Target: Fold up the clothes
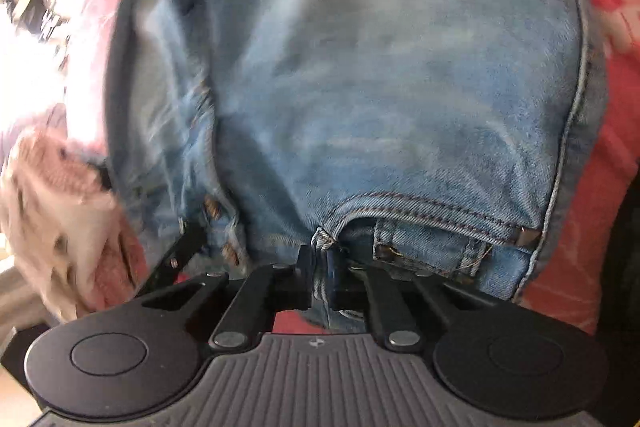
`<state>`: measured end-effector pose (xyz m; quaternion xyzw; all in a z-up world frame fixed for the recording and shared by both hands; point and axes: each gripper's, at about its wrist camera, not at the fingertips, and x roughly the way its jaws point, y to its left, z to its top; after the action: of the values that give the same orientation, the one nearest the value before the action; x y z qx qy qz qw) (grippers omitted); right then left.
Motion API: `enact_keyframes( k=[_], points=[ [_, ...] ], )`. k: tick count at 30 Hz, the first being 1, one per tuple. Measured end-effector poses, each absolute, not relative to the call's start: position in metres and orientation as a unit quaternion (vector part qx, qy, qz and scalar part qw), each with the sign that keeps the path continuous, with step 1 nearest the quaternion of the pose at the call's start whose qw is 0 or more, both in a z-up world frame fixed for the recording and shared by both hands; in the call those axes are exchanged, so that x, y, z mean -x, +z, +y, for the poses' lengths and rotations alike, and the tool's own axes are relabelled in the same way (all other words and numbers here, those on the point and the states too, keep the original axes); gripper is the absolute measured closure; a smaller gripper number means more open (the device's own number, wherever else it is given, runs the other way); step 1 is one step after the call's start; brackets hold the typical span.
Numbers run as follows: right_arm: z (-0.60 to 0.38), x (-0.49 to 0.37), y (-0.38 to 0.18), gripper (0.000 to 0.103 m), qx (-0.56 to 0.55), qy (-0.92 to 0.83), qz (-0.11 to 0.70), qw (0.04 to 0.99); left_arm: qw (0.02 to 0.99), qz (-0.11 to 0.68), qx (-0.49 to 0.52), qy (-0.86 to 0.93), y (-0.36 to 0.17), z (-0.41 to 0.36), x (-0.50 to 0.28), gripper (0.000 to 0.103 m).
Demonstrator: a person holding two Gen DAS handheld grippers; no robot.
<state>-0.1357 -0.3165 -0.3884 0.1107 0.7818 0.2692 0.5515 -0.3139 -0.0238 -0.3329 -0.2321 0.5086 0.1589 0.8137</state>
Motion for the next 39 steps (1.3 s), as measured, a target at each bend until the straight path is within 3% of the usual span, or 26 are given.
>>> enact_keyframes(
  k=[5,10,18,23,28,35,39],
  points=[
    [-0.313,0.133,-0.383,0.101,-0.075,0.309,0.793,0.519,0.818,0.508,0.229,0.144,-0.317,-0.021,0.323,0.101],
    [-0.31,0.136,-0.382,0.101,-0.036,0.319,0.795,0.514,0.816,0.516,0.223,0.136,-0.316,-0.022,0.326,0.101],
    [-0.336,0.132,-0.405,0.098,-0.2,0.233,0.806,0.507,0.811,0.507,0.258,0.136,-0.324,-0.014,0.328,0.101],
    [-0.344,0.137,-0.408,0.083,-0.234,0.207,0.806,0.502,0.808,0.507,0.267,0.138,-0.33,-0.011,0.327,0.1],
    [-0.344,0.128,-0.41,0.077,-0.239,0.215,0.796,0.513,0.811,0.506,0.264,0.133,-0.331,-0.011,0.328,0.099],
    [-0.334,0.128,-0.414,0.079,-0.277,0.252,0.785,0.493,0.817,0.502,0.255,0.127,-0.33,-0.013,0.328,0.097],
    [-0.341,0.126,-0.419,0.084,-0.28,0.241,0.79,0.49,0.816,0.501,0.258,0.126,-0.331,-0.013,0.325,0.086]
  ],
)
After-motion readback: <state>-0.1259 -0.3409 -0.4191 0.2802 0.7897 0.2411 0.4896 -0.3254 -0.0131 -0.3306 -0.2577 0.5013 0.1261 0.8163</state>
